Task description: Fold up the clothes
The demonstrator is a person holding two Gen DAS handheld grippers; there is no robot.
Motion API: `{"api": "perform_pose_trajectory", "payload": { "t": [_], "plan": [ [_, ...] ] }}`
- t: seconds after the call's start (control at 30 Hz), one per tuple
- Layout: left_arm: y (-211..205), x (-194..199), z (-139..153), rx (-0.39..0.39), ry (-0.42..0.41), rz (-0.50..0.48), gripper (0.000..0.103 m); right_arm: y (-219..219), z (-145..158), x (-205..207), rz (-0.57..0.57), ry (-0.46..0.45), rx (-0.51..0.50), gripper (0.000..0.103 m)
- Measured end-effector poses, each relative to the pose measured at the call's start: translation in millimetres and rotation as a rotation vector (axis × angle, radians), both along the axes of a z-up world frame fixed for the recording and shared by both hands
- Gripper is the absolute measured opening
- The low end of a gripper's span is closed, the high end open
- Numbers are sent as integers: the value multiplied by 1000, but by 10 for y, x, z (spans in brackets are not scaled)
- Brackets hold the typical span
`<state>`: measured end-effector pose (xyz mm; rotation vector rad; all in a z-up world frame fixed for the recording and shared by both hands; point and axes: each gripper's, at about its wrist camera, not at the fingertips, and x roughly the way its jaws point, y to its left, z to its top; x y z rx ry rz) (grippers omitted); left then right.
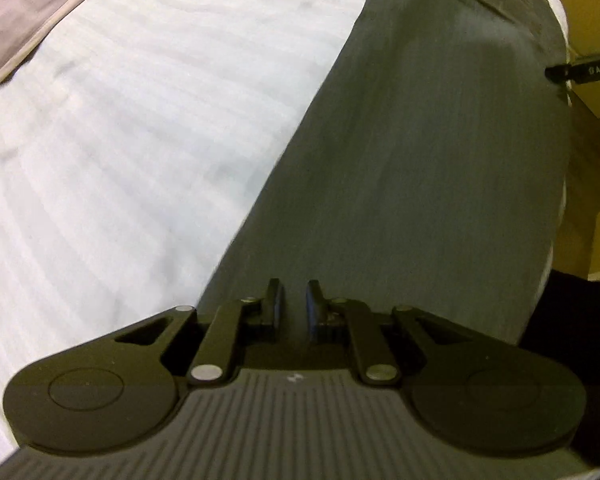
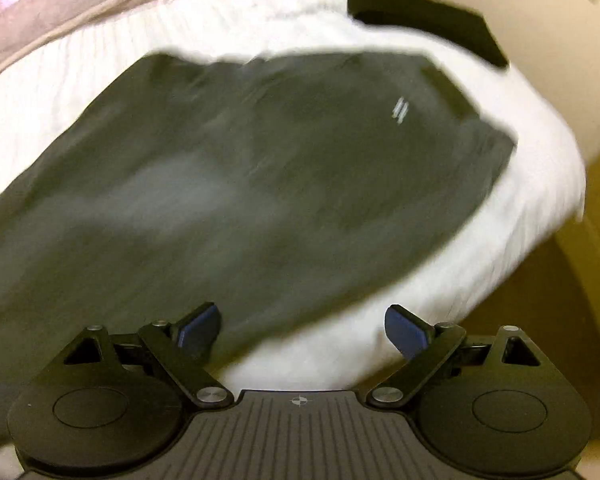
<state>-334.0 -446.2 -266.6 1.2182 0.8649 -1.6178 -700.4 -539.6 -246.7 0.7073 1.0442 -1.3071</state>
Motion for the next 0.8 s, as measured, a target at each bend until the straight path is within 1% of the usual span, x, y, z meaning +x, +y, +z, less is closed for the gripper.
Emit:
{"api": "perform_pose_trajectory", "payload": {
  "t": [0.07, 0.13, 0.23, 0.33, 0.47, 0.53, 0.73, 0.8],
  "plan": [
    [328, 272, 25, -8, -13, 5, 10, 303, 5, 220, -15, 36, 24, 92],
    [626, 551, 54, 0, -28, 45, 10, 578, 61, 400, -44, 62, 61, 92],
    [1006, 890, 114, 4, -42, 93, 11, 930, 247, 654, -21, -2, 63, 93],
    [1311, 1190, 184, 0, -48, 128, 12, 1196, 345, 935, 80, -19, 65, 92],
    [1586, 1307, 233, 5, -74, 160, 13, 1451, 328, 1232, 176, -51, 107, 93],
    [1734, 1288, 267, 6, -83, 155, 14, 1572, 314, 1333, 205, -97, 116, 93],
    [2116, 1208, 481, -19, -136, 100, 19, 1931, 366, 1552, 344, -211, 92, 93],
    [2223, 1162, 549, -35, -160, 55, 21, 2087, 391, 1630, 415, -239, 68, 93]
  ]
}}
